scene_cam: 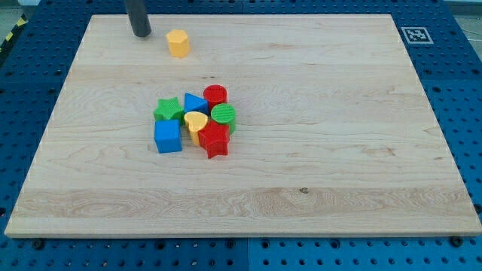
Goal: Push the yellow hexagon towards the blue triangle
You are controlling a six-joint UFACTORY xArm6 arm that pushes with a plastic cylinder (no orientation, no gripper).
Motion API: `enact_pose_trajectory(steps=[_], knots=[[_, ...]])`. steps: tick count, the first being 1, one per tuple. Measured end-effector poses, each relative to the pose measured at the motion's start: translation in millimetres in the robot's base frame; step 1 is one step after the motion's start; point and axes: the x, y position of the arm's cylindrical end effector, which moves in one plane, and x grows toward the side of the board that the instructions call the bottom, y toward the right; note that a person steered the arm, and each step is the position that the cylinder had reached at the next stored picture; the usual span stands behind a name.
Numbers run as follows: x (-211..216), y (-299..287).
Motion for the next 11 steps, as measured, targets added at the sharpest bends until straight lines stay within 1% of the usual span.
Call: enact_pose_trajectory(steps=[1,2,3,6,8,9,10,11], knots=[[-0.5,7.2],[1.1,50.2],[22.6,72.9],[43.4,92.6],[45.4,98.3],[61.0,104.8],[66.2,80.1],[66.5,69.2]])
